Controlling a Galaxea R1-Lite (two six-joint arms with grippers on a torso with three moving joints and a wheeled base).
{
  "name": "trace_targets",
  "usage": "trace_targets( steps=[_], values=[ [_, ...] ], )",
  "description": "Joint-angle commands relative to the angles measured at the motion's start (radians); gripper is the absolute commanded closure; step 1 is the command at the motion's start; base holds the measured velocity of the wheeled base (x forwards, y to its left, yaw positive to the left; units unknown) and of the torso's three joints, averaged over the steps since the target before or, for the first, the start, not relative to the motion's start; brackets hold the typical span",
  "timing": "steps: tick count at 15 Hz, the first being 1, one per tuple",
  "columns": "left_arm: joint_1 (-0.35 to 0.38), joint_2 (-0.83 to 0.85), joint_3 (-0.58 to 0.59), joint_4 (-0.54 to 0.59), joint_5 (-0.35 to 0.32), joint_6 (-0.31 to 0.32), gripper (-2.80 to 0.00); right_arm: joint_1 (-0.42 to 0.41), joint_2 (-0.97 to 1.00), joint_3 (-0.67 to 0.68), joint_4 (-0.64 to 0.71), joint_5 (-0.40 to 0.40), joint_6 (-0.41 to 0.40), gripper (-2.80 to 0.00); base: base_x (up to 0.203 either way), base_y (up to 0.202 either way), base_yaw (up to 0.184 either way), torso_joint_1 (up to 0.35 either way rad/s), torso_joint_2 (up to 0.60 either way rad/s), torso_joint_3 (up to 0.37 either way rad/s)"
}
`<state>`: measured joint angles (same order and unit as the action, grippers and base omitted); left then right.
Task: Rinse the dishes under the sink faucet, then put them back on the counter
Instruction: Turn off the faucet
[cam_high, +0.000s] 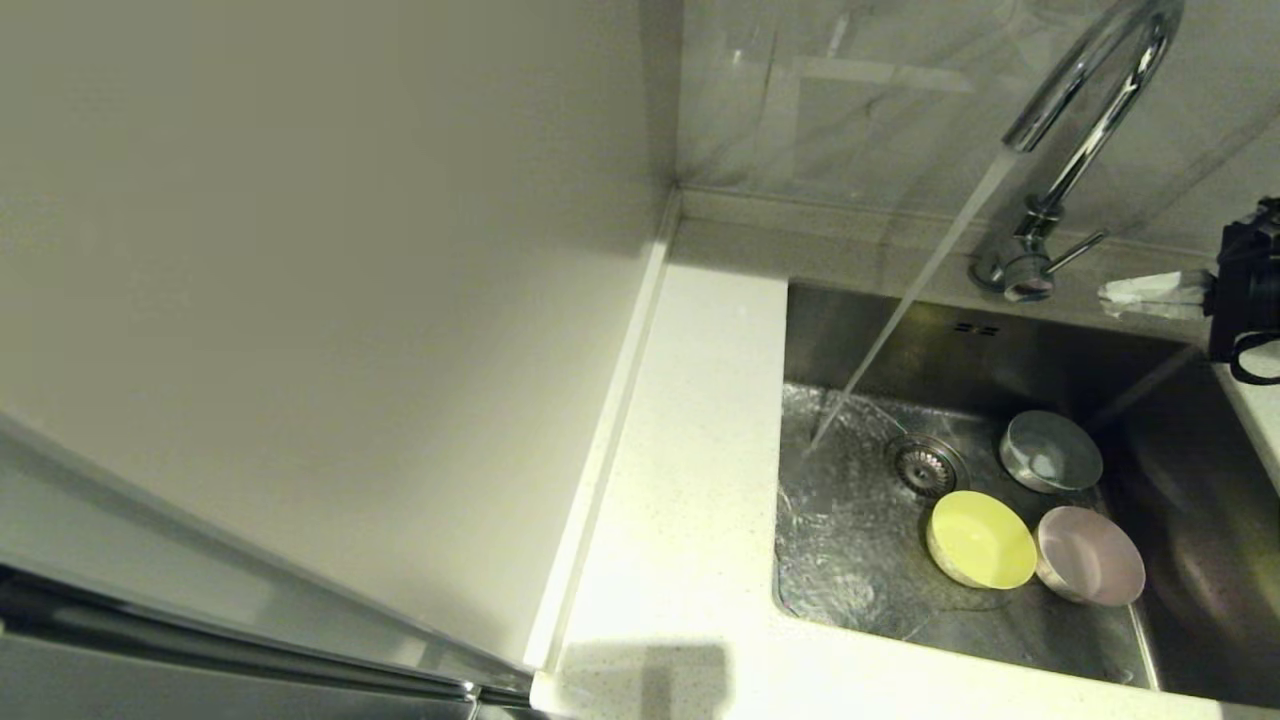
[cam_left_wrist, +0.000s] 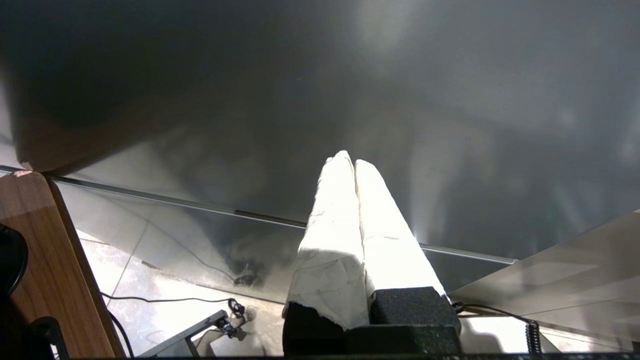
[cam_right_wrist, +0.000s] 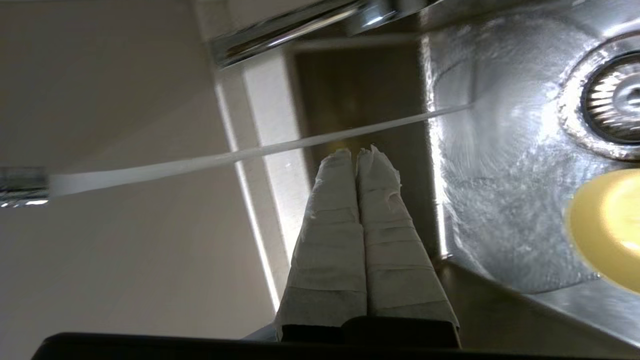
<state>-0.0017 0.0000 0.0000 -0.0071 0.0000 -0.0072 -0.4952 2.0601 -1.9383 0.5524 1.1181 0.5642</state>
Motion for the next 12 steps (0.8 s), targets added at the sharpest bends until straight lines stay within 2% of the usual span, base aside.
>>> trace_targets(
  steps=[1,9,12],
  values=[
    [0.000,0.000,0.003,-0.001,0.000,0.000,0.00,0.027,-0.027,0.004,0.003,0.009,0.018,0.00,0.000,0.000,0.000,0.000,0.00,0.000],
    [0.000,0.000,0.003,-0.001,0.000,0.000,0.00,0.058,-0.022,0.002,-0.010,0.006,0.033,0.00,0.000,0.000,0.000,0.000,0.00,0.000],
    [0.000,0.000,0.003,-0.001,0.000,0.000,0.00,0.054,0.002,0.000,-0.088,0.005,0.044,0.00,0.000,0.000,0.000,0.000,0.00,0.000]
  ],
)
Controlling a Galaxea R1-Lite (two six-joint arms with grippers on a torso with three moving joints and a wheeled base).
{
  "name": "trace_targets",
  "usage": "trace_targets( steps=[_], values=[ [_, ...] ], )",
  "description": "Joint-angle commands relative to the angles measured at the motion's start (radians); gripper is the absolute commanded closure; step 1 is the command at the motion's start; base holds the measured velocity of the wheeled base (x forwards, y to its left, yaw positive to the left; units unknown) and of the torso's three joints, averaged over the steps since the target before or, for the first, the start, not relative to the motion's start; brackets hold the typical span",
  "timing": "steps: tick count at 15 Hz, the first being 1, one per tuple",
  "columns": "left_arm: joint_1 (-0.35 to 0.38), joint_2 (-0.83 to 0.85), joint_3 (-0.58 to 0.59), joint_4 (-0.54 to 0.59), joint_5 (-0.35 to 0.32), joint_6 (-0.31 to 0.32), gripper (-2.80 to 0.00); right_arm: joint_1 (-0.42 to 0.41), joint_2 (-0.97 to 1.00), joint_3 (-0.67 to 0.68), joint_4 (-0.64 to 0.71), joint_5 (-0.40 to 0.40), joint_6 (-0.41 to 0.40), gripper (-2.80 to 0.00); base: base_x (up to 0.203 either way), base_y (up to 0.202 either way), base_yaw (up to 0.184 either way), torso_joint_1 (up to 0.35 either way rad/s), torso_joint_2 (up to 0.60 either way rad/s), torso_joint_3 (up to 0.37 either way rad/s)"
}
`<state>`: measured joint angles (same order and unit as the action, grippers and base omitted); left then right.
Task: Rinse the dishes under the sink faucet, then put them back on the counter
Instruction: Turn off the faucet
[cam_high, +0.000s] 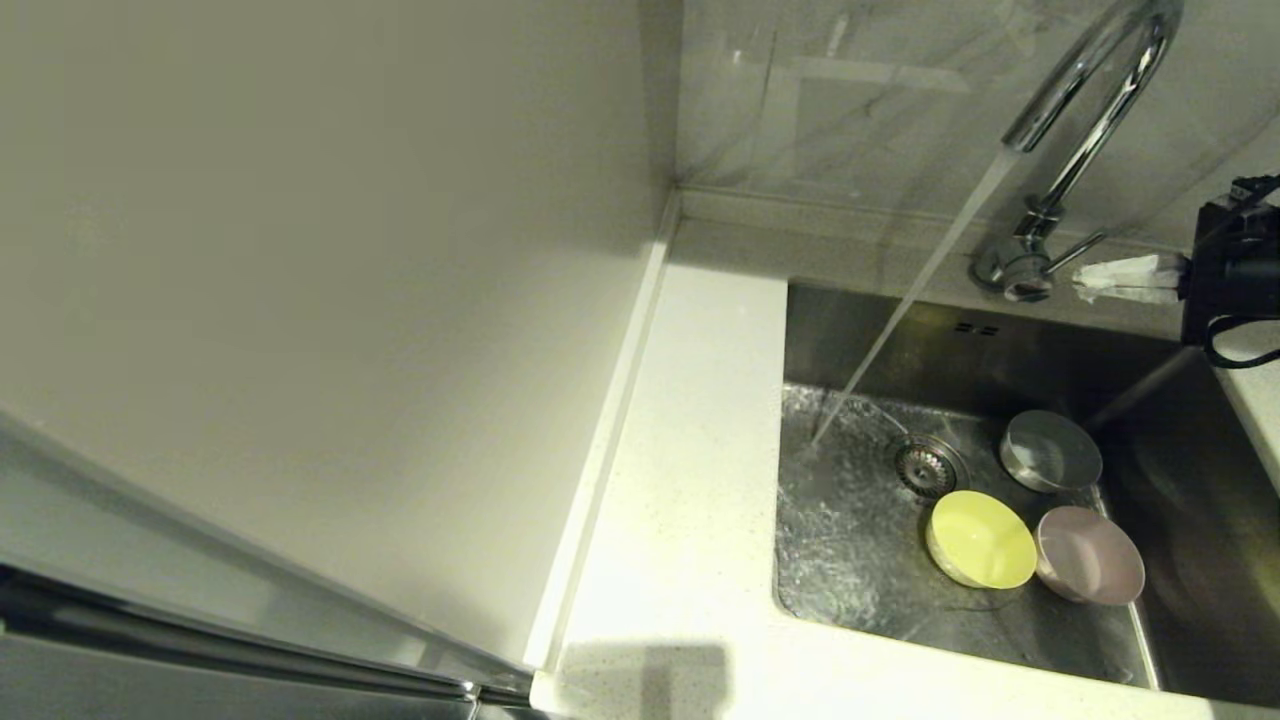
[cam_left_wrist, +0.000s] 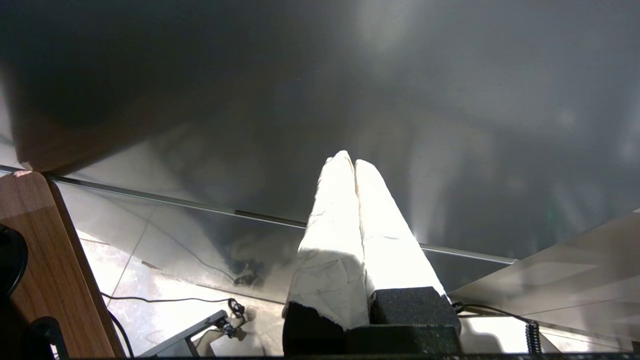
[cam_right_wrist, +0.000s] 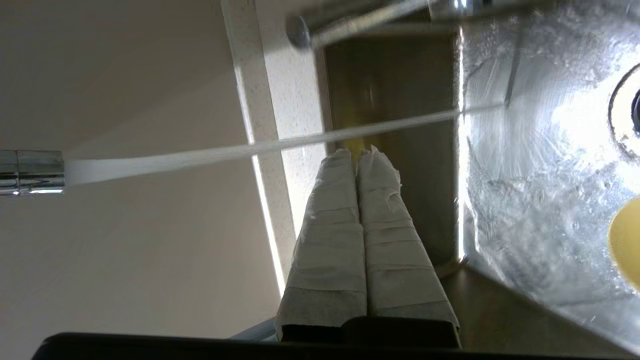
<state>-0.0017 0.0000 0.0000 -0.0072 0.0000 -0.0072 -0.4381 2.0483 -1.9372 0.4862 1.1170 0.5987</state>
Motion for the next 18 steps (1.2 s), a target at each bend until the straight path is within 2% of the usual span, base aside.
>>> trace_targets(
  steps=[1,9,12,18],
  values=[
    [0.000,0.000,0.003,0.000,0.000,0.000,0.00,-0.005,0.024,-0.006,-0.056,0.006,0.038,0.00,0.000,0.000,0.000,0.000,0.00,0.000],
    [0.000,0.000,0.003,0.000,0.000,0.000,0.00,-0.010,0.069,-0.028,-0.397,0.004,0.377,0.00,0.000,0.000,0.000,0.000,0.00,0.000],
    [0.000,0.000,0.003,0.000,0.000,0.000,0.00,-0.010,0.079,-0.028,-0.449,0.004,0.390,0.00,0.000,0.000,0.000,0.000,0.00,0.000],
    [0.000,0.000,0.003,0.000,0.000,0.000,0.00,-0.037,0.064,-0.022,-0.444,0.007,0.388,0.00,0.000,0.000,0.000,0.000,0.00,0.000]
  ],
)
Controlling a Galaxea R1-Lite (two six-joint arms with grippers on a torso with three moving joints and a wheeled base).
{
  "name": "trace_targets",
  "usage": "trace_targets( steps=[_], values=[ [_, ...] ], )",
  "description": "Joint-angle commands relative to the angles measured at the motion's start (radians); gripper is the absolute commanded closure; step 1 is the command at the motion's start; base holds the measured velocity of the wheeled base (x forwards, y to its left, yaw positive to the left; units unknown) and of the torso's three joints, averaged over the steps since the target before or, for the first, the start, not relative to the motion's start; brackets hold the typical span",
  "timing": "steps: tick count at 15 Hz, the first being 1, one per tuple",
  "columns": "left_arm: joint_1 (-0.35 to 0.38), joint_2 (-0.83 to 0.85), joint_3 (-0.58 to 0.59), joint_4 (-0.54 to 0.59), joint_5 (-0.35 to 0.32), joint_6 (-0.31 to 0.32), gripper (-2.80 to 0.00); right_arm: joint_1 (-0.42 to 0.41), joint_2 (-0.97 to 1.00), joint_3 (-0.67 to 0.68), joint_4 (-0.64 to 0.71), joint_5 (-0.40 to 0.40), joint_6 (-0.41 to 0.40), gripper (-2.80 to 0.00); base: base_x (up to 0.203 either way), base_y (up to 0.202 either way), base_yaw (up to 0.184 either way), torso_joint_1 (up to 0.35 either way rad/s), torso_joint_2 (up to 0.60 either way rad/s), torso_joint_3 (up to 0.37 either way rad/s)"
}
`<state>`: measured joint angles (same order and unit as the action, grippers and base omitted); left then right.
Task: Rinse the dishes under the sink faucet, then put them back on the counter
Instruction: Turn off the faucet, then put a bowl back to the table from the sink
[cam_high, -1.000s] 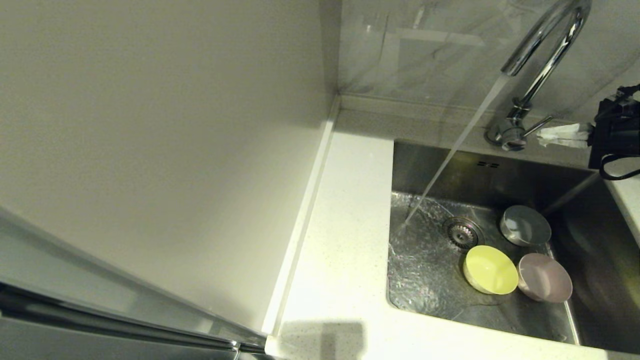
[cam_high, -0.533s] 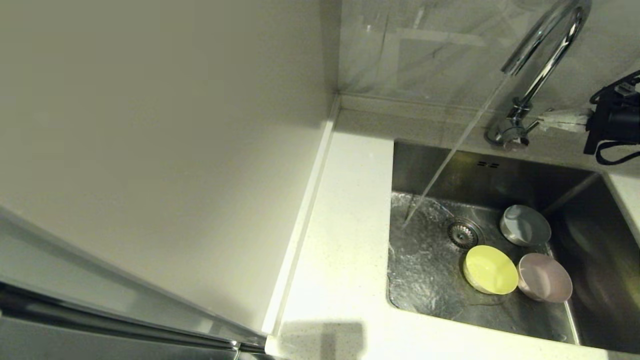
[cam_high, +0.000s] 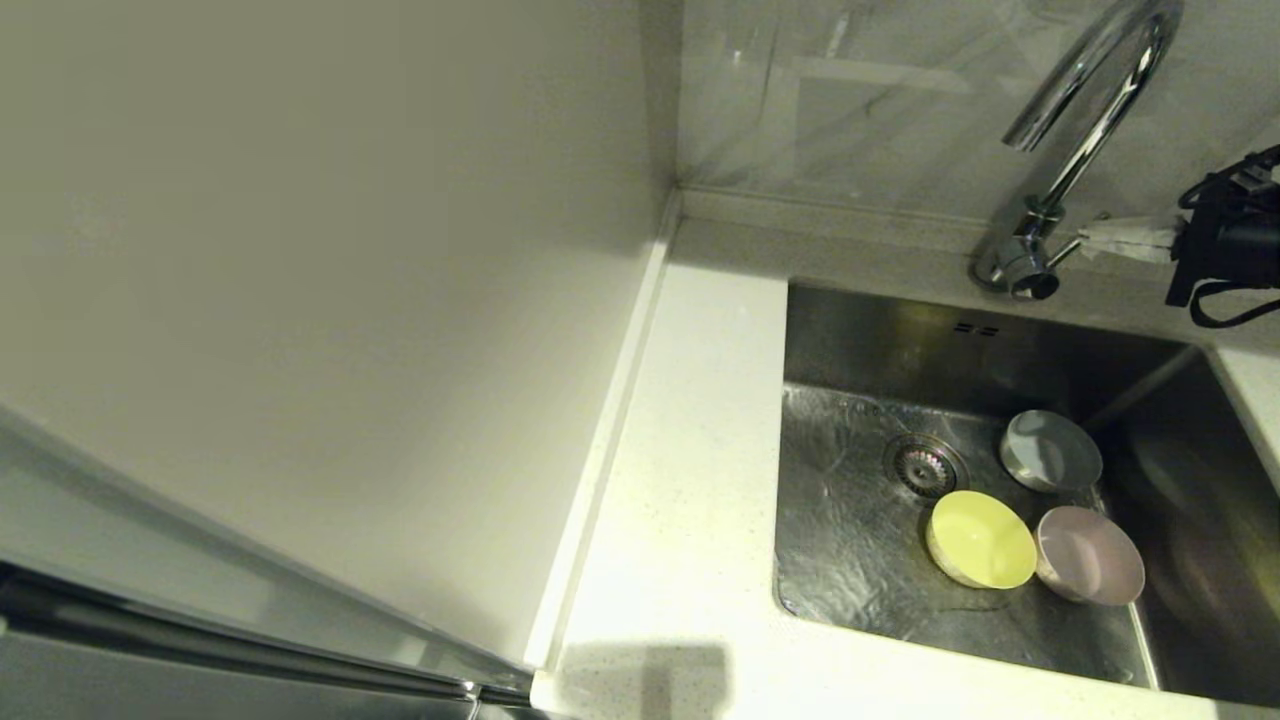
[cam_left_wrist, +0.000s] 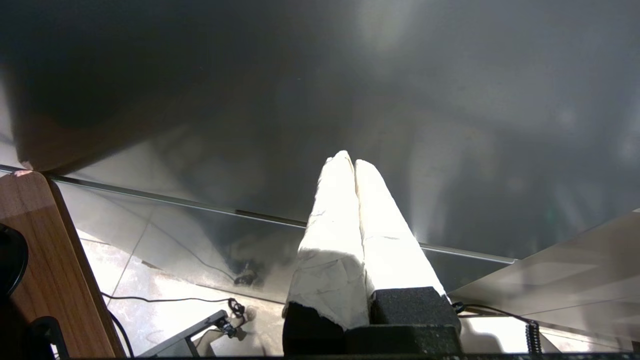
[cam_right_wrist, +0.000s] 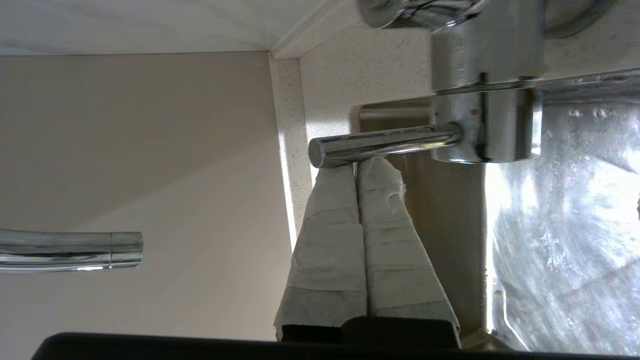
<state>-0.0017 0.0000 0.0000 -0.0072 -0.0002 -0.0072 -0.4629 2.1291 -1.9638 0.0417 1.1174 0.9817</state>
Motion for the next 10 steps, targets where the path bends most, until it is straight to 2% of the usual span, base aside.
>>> trace_targets(
  steps=[1,4,6,8,10],
  values=[
    [0.000,0.000,0.003,0.000,0.000,0.000,0.00,-0.026,-0.036,0.012,0.002,0.007,0.004,0.00,0.000,0.000,0.000,0.000,0.00,0.000],
    [0.000,0.000,0.003,0.000,0.000,0.000,0.00,-0.077,-0.107,0.041,0.002,0.028,-0.001,0.00,0.000,0.000,0.000,0.000,0.00,0.000],
    [0.000,0.000,0.003,0.000,0.000,0.000,0.00,-0.101,-0.152,0.080,0.001,0.040,-0.048,0.00,0.000,0.000,0.000,0.000,0.00,0.000],
    [0.000,0.000,0.003,0.000,0.000,0.000,0.00,-0.122,-0.202,0.165,0.013,0.041,-0.211,0.00,0.000,0.000,0.000,0.000,0.00,0.000],
    [0.000,0.000,0.003,0.000,0.000,0.000,0.00,-0.146,-0.231,0.220,0.069,0.033,-0.426,0.00,0.000,0.000,0.000,0.000,0.00,0.000]
  ],
)
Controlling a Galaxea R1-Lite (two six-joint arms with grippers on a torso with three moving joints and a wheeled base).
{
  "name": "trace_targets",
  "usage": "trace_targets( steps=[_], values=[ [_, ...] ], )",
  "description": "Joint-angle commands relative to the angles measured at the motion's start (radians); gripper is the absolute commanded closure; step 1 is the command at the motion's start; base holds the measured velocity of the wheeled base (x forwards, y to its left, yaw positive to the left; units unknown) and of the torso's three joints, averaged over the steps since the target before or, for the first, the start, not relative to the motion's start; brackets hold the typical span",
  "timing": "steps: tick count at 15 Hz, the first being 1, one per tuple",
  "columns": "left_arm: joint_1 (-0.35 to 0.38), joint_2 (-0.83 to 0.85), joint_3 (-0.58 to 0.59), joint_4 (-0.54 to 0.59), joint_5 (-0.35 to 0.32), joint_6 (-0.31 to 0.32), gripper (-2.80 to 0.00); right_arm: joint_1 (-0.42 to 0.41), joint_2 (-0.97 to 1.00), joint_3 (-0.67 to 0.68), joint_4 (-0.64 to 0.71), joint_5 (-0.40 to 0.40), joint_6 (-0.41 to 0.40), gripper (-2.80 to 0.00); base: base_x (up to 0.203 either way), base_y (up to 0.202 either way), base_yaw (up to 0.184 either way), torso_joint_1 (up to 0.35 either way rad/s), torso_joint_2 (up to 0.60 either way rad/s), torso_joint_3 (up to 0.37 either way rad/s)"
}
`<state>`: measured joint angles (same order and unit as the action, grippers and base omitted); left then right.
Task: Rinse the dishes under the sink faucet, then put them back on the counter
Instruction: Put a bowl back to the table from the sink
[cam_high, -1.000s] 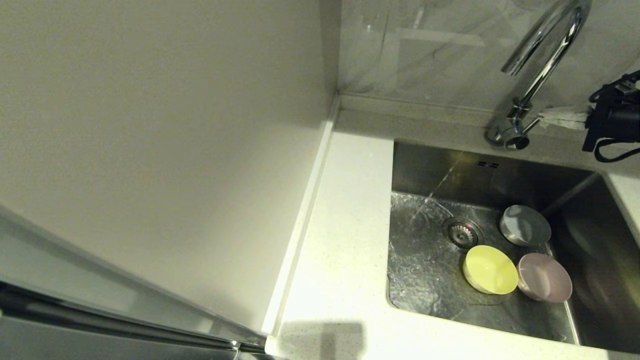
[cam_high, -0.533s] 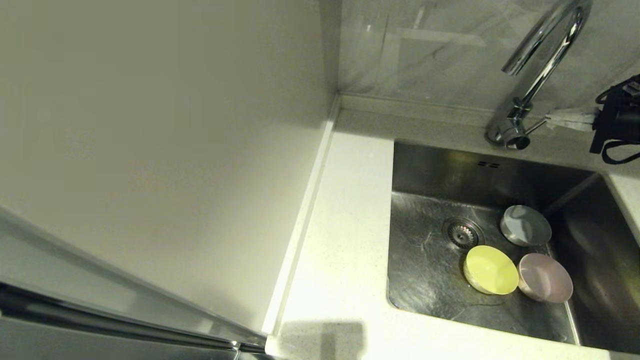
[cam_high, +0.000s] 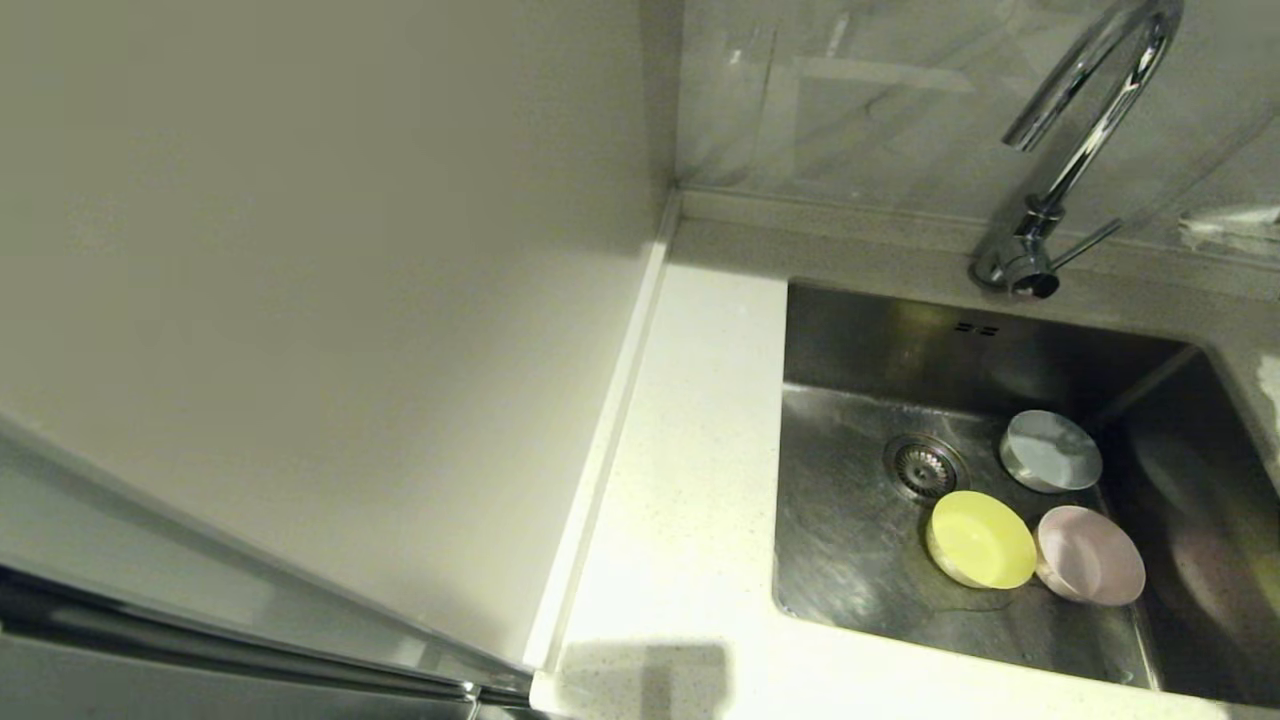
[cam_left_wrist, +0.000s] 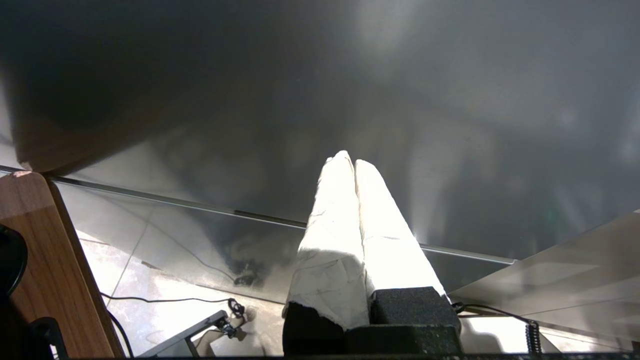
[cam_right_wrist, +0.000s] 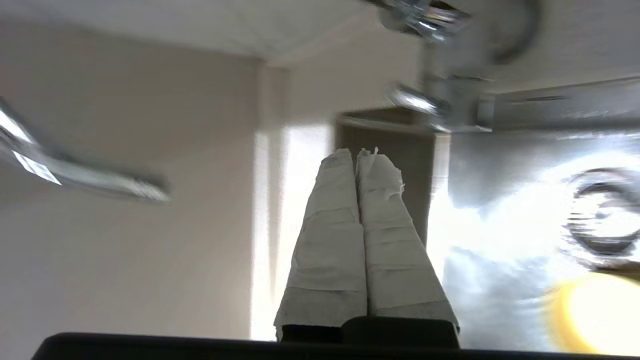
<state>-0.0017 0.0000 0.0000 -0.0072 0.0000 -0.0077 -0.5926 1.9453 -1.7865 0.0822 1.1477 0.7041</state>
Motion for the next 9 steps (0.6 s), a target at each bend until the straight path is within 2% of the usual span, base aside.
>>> trace_targets(
  steps=[1,2,3,4,5,6,7,9],
  values=[
    [0.000,0.000,0.003,0.000,0.000,0.000,0.00,-0.026,-0.058,0.076,0.077,-0.023,-0.299,0.00,0.000,0.000,0.000,0.000,0.00,0.000],
    [0.000,0.000,0.003,0.000,0.000,0.000,0.00,-0.032,-0.068,0.119,0.135,-0.090,-0.474,0.00,0.000,0.000,0.000,0.000,0.00,0.000],
    [0.000,0.000,0.003,0.000,0.000,0.000,0.00,-0.042,-0.076,0.177,0.207,-0.225,-0.678,0.00,0.000,0.000,0.000,0.000,0.00,0.000],
    [0.000,0.000,0.003,0.000,0.000,0.000,0.00,-0.056,-0.082,0.234,0.270,-0.394,-0.859,0.00,0.000,0.000,0.000,0.000,0.00,0.000],
    [0.000,0.000,0.003,0.000,0.000,0.000,0.00,-0.071,-0.087,0.282,0.316,-0.555,-0.987,0.00,0.000,0.000,0.000,0.000,0.00,0.000],
    [0.000,0.000,0.003,0.000,0.000,0.000,0.00,-0.086,-0.091,0.314,0.352,-0.666,-1.066,0.00,0.000,0.000,0.000,0.000,0.00,0.000],
    [0.000,0.000,0.003,0.000,0.000,0.000,0.00,-0.094,-0.092,0.326,0.337,-0.695,-1.101,0.00,0.000,0.000,0.000,0.000,0.00,0.000],
    [0.000,0.000,0.003,0.000,0.000,0.000,0.00,-0.094,-0.092,0.364,0.158,-0.692,-1.125,0.00,0.000,0.000,0.000,0.000,0.00,0.000]
  ],
)
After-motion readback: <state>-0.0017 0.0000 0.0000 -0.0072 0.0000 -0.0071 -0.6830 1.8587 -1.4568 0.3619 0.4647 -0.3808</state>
